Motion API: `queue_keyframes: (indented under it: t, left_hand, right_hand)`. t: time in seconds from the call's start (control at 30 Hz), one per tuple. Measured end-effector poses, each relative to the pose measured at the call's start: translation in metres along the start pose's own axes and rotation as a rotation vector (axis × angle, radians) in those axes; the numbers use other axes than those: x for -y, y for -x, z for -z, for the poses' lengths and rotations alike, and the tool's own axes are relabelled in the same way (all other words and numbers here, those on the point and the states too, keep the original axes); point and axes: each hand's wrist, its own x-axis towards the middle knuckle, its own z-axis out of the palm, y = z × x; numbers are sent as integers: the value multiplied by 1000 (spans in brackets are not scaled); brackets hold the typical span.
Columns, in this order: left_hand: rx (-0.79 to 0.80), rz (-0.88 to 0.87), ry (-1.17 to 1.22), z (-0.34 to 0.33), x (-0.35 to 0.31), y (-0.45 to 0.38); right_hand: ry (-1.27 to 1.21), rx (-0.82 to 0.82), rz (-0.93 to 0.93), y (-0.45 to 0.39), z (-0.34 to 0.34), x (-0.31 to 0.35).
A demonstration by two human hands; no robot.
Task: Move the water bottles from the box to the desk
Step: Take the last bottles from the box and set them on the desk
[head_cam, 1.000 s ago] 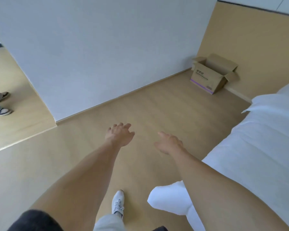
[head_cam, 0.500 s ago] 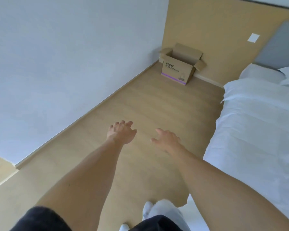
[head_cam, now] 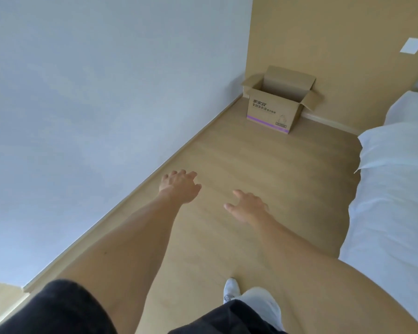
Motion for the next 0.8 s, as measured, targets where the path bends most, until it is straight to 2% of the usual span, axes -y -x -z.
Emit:
queue_keyframes:
  t: [0.47, 0.8]
  left_hand:
    - [25, -174, 29, 62, -103, -217]
    - [19, -360, 18, 118, -152, -432]
  right_hand:
    - [-7, -19, -153, -174, 113, -59]
    - [-40, -90, -354, -330, 223, -81]
